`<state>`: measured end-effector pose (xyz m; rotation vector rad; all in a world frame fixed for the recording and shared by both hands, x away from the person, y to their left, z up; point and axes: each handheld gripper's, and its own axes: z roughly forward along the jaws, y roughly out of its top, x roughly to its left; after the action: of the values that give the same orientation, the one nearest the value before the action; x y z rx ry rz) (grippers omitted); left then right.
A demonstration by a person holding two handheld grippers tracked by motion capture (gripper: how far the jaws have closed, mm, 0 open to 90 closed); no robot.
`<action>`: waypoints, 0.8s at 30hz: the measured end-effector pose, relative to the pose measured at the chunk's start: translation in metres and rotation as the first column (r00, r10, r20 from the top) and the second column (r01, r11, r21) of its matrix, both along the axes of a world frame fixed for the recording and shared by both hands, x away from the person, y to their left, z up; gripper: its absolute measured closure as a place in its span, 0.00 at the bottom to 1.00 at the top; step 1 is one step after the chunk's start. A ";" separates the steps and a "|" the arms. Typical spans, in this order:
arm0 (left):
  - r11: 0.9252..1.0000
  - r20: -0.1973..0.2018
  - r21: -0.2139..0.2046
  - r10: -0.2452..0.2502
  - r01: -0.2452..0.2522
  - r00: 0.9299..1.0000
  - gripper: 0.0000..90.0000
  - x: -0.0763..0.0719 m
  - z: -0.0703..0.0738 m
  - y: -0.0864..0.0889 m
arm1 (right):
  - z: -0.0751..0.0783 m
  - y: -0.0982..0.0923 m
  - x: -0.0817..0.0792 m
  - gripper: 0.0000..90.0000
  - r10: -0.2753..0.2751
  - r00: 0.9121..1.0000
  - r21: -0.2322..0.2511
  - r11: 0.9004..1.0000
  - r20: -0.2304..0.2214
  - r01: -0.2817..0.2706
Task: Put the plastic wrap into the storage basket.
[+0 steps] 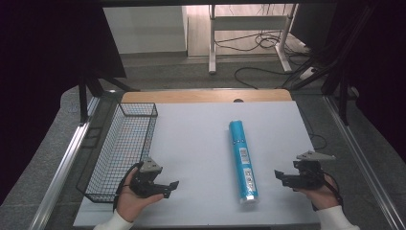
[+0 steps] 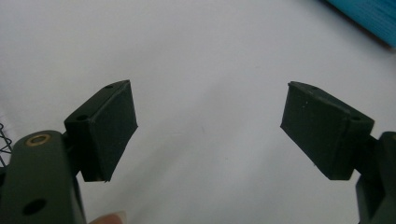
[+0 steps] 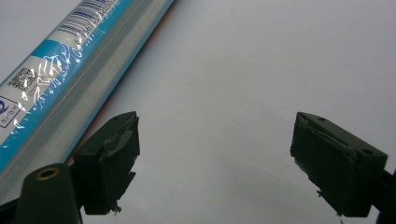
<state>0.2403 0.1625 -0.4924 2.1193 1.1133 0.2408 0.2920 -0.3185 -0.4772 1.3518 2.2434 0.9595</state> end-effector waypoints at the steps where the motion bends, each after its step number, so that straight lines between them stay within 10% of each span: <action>1: 1.000 0.000 0.001 -0.002 0.002 1.000 0.20 0.000 0.000 0.000 | 0.001 0.000 0.000 0.18 -0.003 1.000 0.001 1.000 -0.005 0.003; 24: 1.000 0.011 0.002 -0.001 0.001 1.000 0.20 -0.004 0.000 -0.002 | 0.015 0.014 0.002 0.22 0.010 0.998 0.040 0.999 -0.055 -0.008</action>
<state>0.2366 0.1610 -0.4920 2.1178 1.1061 0.2534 0.2941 -0.3042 -0.4621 1.4026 2.2842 0.9869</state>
